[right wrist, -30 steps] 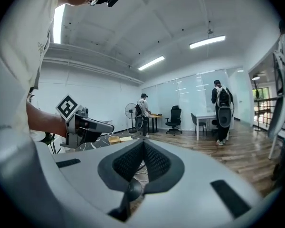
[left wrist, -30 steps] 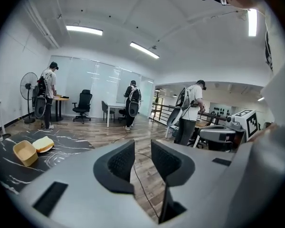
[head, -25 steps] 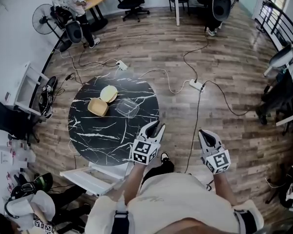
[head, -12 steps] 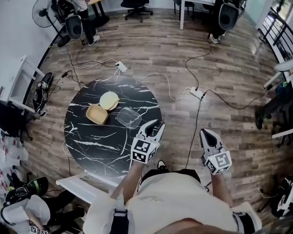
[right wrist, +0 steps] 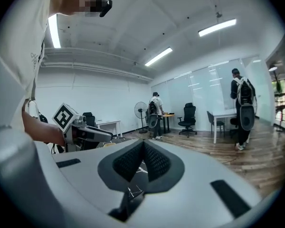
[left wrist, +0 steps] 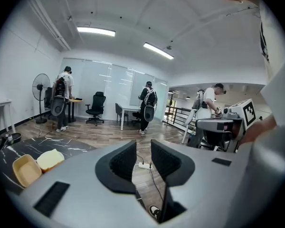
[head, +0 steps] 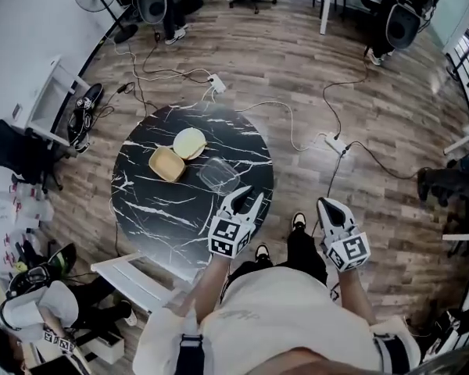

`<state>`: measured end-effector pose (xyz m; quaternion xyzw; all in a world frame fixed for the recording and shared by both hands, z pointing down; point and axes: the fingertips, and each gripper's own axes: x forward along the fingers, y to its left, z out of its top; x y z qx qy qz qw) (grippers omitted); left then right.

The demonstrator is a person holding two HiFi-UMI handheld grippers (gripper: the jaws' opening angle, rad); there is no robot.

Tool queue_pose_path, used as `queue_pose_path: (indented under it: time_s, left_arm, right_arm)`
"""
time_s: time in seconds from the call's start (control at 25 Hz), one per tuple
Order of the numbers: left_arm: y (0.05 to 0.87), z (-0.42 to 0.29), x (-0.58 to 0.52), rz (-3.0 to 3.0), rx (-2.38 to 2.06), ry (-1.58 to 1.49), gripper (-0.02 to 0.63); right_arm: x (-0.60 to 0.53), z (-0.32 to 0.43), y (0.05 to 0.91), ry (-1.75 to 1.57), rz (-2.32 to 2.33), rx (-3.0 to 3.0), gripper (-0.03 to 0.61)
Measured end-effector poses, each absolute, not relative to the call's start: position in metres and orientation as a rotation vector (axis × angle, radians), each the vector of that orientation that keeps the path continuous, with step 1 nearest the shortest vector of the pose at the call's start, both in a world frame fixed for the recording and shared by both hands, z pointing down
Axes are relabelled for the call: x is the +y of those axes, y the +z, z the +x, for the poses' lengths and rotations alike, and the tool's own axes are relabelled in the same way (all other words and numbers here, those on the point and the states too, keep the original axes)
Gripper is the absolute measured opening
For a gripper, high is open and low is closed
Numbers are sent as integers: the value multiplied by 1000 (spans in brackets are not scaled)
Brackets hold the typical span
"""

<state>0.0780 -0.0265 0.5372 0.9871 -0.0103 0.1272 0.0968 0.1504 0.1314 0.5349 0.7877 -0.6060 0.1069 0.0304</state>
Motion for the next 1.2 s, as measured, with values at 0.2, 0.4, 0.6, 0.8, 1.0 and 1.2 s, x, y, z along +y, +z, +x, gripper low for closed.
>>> queue_pose_path:
  time_s: [0.2,0.4,0.6,0.8,1.0,1.2]
  left_arm:
    - [524,88,-52,2916,-236,361,104]
    - [508,106,-72,2923,-438,315,103]
    - [510,112,-83,2886,-618,328,104]
    - [516,103,-87,2814,-815,347,104]
    - [529,87,-84,2704,-964,372,103]
    - [538,63,-82,2621,-1069,407,103]
  right_arm:
    - [91,179,529,262,2256,-2025,8]
    - [52,215,524,186,2093,-2154,8]
    - [24,239,523,163,1988,-2281,8]
    - [6,247,527,167,1828,-2400,8]
    - [-9,246,538,159,1670,-2496,8]
    - [-18,226,553,227,1556,-2571,8]
